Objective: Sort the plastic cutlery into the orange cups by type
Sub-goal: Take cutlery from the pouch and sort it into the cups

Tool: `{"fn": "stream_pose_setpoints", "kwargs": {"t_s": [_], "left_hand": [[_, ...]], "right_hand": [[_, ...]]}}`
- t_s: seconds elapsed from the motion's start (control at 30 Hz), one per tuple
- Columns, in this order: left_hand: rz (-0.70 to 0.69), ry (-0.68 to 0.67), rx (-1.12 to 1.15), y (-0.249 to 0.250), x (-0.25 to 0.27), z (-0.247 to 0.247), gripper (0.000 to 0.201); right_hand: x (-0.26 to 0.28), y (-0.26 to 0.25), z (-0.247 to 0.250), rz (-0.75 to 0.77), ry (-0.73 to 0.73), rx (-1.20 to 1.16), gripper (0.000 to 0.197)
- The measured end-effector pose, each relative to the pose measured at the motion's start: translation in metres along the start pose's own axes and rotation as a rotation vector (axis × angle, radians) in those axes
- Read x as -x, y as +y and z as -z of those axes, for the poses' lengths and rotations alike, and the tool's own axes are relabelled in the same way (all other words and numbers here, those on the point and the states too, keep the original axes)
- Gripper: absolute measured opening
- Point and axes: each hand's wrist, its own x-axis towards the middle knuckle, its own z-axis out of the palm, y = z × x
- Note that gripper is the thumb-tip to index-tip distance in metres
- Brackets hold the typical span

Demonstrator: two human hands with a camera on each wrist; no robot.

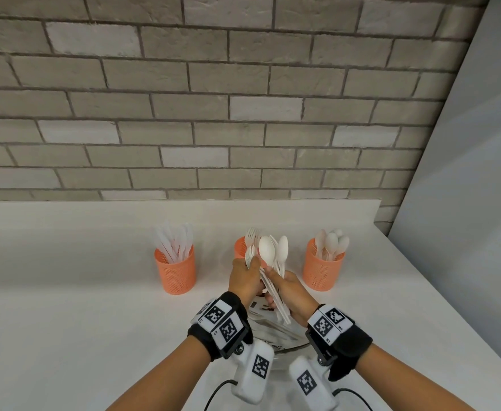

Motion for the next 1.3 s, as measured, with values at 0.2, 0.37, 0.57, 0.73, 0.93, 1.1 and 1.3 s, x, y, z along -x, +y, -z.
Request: {"fn": "stream_pose_setpoints", "kwargs": {"t_s": [0.2, 0.37, 0.57, 0.73, 0.93, 1.1, 1.3], "left_hand": [[0.062, -0.037, 0.091, 0.005, 0.004, -0.003, 0.022], [0.024, 0.041, 0.223, 0.012, -0.003, 0.005, 0.020], [-0.150, 0.176, 0.253, 0.023, -0.016, 0.028, 0.015], [-0.202, 0.095, 0.169, 0.025, -0.017, 0.039, 0.020], [-0.009, -0.129, 0.140, 0.024, -0.010, 0.032, 0.015], [0.070, -0.182, 0.192, 0.023, -0.006, 0.025, 0.036], [0.097, -0.220, 0.204, 0.024, -0.001, 0.016, 0.020]], "right_hand": [[-0.002, 0.000, -0.001, 0.021, 0.018, 0.062, 0.025], [-0.005, 0.001, 0.004, -0.017, -0.026, -0.038, 0.026], [-0.004, 0.000, 0.015, -0.075, -0.046, -0.046, 0.029], [0.001, -0.003, 0.020, -0.077, -0.116, -0.013, 0.030], [0.005, -0.008, 0.022, -0.149, -0.252, -0.168, 0.037], [0.011, -0.015, 0.024, -0.188, -0.305, -0.208, 0.049], [0.014, -0.016, 0.025, -0.243, -0.313, -0.221, 0.046]]}}
